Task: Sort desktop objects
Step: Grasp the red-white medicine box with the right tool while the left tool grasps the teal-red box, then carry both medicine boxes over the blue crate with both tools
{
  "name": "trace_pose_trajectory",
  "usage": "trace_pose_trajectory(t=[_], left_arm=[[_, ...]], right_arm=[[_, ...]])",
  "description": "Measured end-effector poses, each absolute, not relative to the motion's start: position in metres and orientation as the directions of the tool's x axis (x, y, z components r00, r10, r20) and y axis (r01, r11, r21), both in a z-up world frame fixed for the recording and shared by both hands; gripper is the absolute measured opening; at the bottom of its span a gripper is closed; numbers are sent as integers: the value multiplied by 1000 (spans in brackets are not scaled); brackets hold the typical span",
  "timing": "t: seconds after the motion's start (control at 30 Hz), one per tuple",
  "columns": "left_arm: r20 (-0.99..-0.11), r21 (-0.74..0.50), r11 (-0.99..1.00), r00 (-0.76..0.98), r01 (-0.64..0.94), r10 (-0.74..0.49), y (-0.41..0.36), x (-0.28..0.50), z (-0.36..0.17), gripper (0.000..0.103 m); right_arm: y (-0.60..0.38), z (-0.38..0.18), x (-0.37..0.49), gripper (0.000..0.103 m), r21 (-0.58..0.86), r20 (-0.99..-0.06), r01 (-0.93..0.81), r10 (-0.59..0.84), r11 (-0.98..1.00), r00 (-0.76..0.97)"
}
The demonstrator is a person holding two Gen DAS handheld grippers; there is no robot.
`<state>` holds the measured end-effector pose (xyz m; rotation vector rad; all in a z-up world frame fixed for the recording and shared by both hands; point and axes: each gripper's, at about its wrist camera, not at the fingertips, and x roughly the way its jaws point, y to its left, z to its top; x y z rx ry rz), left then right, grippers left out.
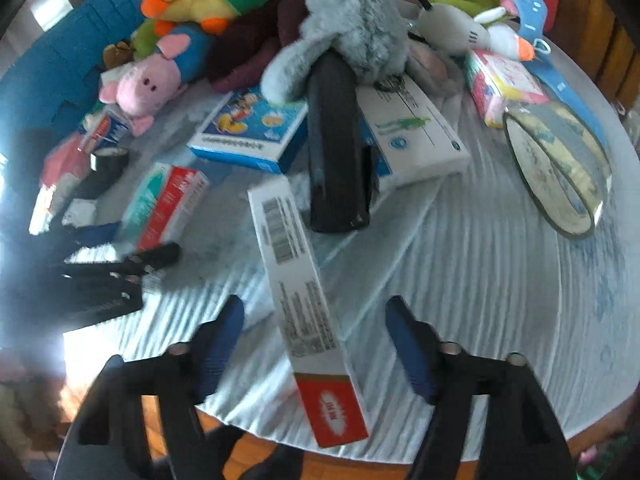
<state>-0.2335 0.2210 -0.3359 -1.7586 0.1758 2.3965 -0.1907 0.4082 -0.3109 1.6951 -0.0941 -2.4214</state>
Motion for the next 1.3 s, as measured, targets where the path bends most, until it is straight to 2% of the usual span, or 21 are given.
trace_pose_trajectory(t=[0.03, 0.07, 0.1, 0.13, 0.23, 0.67, 0.83, 1.3], left_arm=[[-954, 4, -979, -295, -202, 57, 221, -232, -336, 71], [-953, 9, -979, -298, -202, 52, 221, -231, -334, 71], [-951, 15, -980, -306, -200, 48, 220, -229, -330, 71], [-949, 20, -980, -313, -198, 43, 219, -227, -326, 71], [-934, 29, -978, -355, -205, 47, 216, -219, -304, 71], [-846, 21, -982, -528, -188, 82, 175, -195, -186, 71], [-803, 23, -986, -590, -168, 82, 156, -192, -154, 71], [-703, 29, -997, -710, -73, 32, 61, -164, -83, 71]], right_arm=[[407, -313, -190, 67, 158, -926, 114, -187, -981, -327], [406, -314, -189, 52, 159, -928, 114, -188, -981, -322], [406, -316, -189, 28, 161, -929, 114, -190, -980, -317], [405, -314, -187, 26, 174, -925, 111, -200, -979, -322], [400, -303, -186, 23, 178, -914, 116, -208, -977, -348], [356, -204, -190, 23, 131, -826, 177, -206, -975, -524], [324, -157, -188, 22, 98, -773, 236, -224, -967, -594], [223, -71, -185, 22, 6, -665, 366, -277, -931, -694]])
